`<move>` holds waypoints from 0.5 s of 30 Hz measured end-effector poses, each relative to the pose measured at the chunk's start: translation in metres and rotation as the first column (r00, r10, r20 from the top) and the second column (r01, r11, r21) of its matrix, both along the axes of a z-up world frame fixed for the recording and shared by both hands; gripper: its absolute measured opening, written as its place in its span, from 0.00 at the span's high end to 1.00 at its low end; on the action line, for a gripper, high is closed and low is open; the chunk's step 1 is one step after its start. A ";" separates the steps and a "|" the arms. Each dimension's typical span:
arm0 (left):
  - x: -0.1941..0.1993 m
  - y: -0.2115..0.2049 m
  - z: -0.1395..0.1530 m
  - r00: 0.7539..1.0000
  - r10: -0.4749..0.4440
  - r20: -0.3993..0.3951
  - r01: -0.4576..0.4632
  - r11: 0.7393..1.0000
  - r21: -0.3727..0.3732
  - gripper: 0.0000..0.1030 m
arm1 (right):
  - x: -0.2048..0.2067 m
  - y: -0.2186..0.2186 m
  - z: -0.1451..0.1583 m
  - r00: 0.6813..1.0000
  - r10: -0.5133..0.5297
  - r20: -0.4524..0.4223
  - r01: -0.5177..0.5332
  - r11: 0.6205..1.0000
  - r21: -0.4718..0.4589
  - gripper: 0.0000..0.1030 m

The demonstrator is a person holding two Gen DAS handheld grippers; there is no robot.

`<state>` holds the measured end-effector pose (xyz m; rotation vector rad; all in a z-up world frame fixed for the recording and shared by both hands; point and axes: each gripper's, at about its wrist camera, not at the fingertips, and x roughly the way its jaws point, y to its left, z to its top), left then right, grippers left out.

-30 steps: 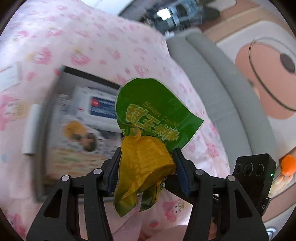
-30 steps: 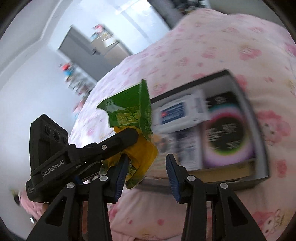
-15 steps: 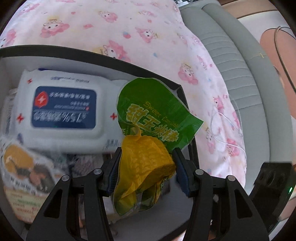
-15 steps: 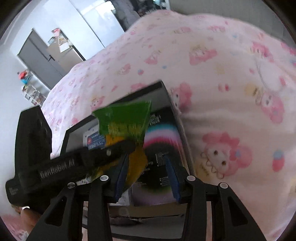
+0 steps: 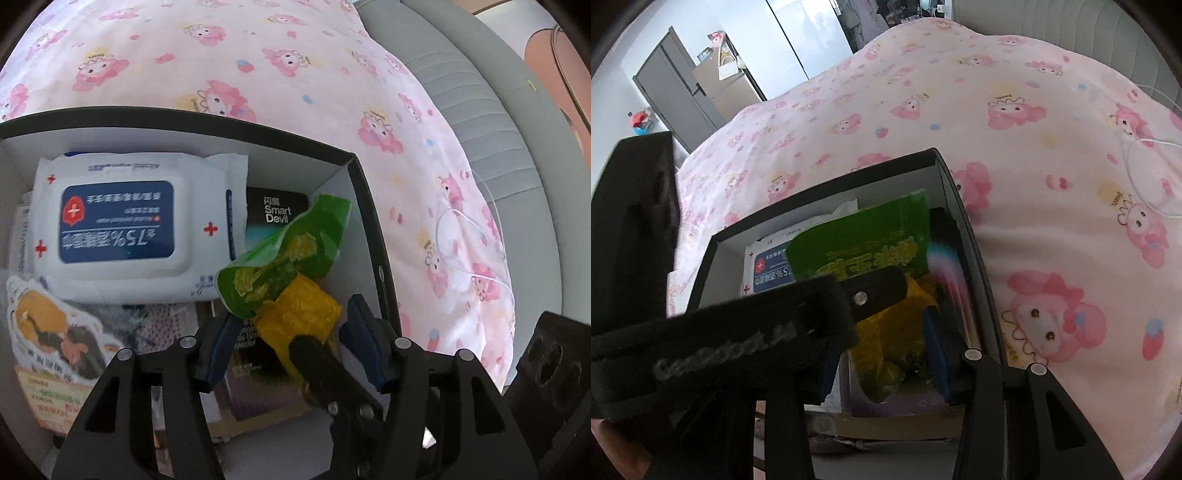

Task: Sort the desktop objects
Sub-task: 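Lower the snack bag into the shoebox and open the left gripper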

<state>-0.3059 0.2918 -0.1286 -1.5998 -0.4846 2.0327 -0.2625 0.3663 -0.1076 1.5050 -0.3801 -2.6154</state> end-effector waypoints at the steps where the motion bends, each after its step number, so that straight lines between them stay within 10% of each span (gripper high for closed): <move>1: 0.002 -0.001 0.003 1.000 0.000 -0.006 0.000 1.000 -0.005 0.43 | -0.001 0.001 0.000 1.000 -0.005 0.002 0.005 1.000 0.007 0.63; 15: 0.029 -0.039 0.021 0.999 -0.002 -0.042 0.000 1.000 -0.028 0.60 | 0.009 0.008 0.006 1.000 -0.002 0.012 0.001 0.996 0.095 0.62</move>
